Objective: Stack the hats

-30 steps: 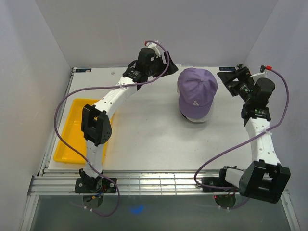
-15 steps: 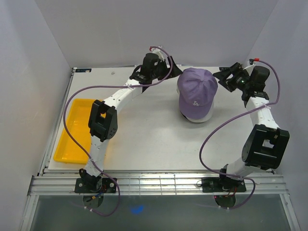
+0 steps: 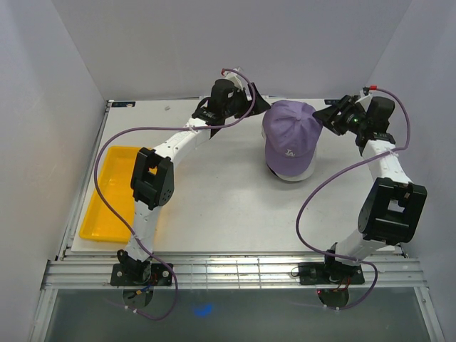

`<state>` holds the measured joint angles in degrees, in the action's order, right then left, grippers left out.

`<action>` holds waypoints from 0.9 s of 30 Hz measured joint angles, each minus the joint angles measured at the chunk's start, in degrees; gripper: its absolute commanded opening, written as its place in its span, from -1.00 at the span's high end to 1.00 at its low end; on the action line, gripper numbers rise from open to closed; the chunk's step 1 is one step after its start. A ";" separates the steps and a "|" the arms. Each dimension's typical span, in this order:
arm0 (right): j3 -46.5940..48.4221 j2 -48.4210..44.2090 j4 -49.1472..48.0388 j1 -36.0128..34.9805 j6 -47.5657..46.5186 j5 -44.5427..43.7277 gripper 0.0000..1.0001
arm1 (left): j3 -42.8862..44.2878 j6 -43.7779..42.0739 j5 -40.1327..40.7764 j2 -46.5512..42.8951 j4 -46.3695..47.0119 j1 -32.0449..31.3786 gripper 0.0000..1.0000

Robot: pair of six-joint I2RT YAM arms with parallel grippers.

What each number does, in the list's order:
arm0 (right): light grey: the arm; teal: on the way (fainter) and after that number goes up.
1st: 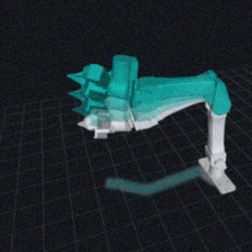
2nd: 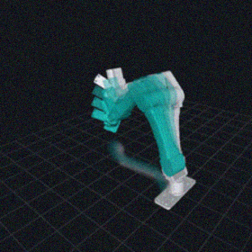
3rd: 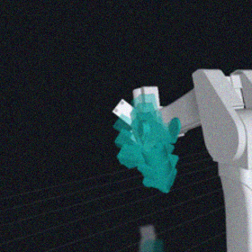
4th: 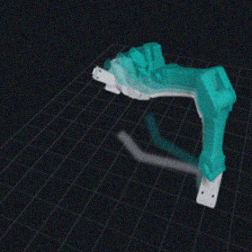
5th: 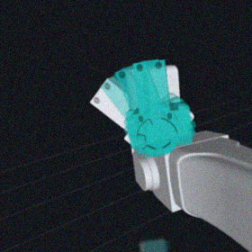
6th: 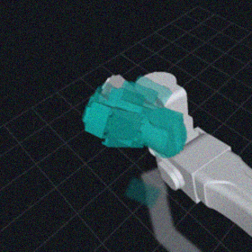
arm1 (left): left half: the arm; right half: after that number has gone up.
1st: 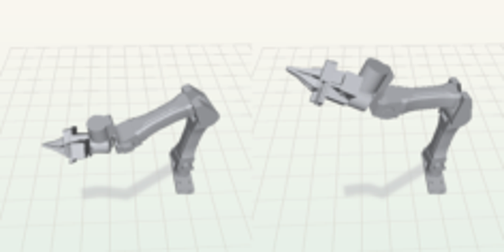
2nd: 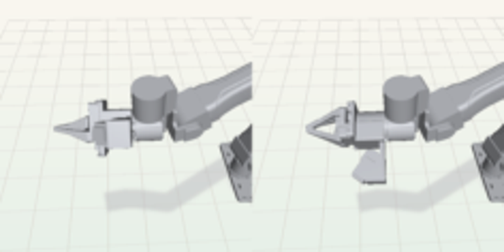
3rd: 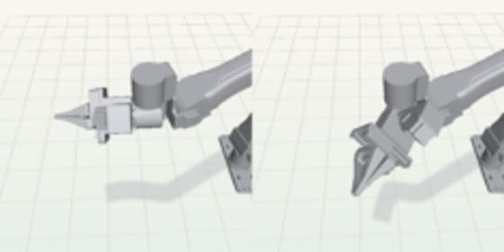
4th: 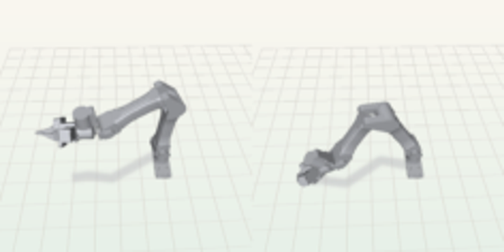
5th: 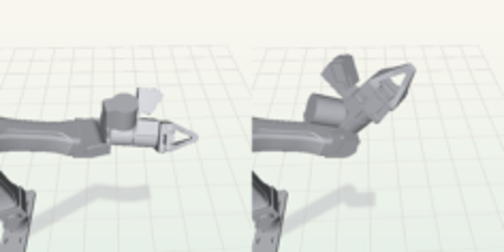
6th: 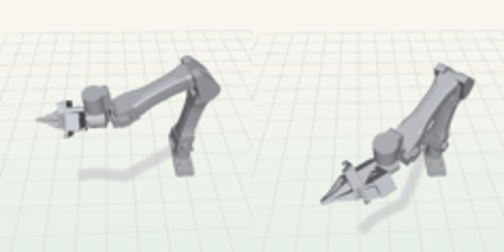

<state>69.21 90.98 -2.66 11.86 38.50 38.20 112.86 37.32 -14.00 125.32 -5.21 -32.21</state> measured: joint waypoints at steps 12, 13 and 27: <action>3.08 1.81 3.08 -0.33 -1.79 -0.09 0.25 | -1.09 -2.54 0.37 -1.49 0.55 0.22 -0.81; 3.39 1.95 3.23 -0.37 -1.92 -0.11 0.26 | -1.20 -2.60 0.37 -1.75 0.70 0.26 -0.81; 5.88 2.64 6.54 -0.90 -3.65 -0.39 0.31 | -4.07 -0.81 -5.01 -4.68 4.46 2.10 -0.76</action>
<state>75.09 93.62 3.88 10.96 34.85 37.80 108.79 36.51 -19.00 120.64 -0.75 -30.11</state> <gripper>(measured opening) 0.348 0.892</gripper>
